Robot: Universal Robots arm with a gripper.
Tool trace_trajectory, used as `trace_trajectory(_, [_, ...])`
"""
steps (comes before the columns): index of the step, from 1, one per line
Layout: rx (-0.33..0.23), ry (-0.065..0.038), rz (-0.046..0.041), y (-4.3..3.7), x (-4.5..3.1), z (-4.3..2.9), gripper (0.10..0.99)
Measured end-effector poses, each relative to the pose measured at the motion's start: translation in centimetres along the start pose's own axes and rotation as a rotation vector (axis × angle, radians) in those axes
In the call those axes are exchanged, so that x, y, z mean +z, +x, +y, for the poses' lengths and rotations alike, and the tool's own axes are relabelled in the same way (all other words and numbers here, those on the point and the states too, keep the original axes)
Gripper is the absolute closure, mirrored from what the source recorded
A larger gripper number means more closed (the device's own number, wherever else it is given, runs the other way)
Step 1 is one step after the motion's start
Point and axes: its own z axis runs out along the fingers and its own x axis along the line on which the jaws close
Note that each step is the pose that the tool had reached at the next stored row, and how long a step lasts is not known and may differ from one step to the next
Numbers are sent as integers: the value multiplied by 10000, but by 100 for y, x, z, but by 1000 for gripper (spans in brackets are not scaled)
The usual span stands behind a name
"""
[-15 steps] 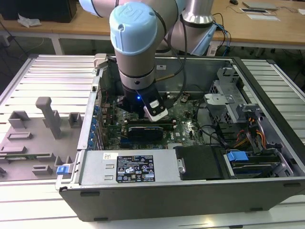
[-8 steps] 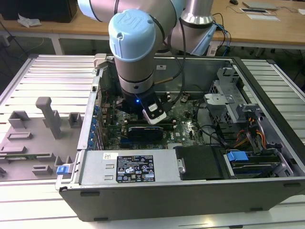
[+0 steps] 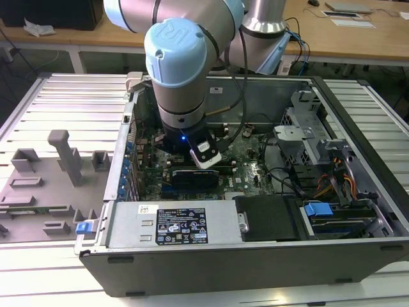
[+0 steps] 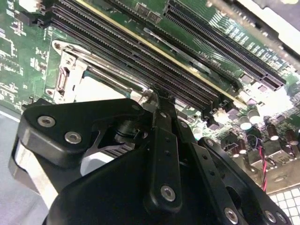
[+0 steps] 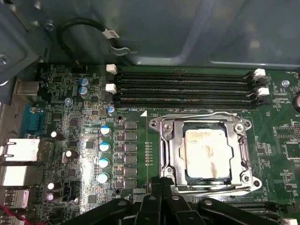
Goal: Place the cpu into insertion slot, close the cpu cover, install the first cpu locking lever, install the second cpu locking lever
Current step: 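Install the second cpu locking lever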
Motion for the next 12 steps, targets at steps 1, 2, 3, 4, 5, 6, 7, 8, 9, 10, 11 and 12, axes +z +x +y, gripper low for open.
trace_trajectory(1, [-1,17,-2,-1,-5,2,980])
trace_trajectory(2, [-5,42,-4,-4,-38,12,980])
trace_trajectory(3, [-6,77,1,-6,-79,23,980])
trace_trajectory(4, [-9,104,-1,-10,-127,38,980])
trace_trajectory(5, [-10,129,0,-13,-166,49,980])
trace_trajectory(6, [-12,151,1,-17,-210,62,980])
trace_trajectory(7, [-14,172,1,-21,-259,77,980])
trace_trajectory(8, [-15,191,0,-24,-291,86,980])
trace_trajectory(9, [-17,229,1,-25,-314,93,980])
trace_trajectory(10, [-19,233,1,-30,-315,93,980])
trace_trajectory(11, [-16,235,5,-52,-314,91,980])
trace_trajectory(12, [-13,234,14,-81,-314,85,980])
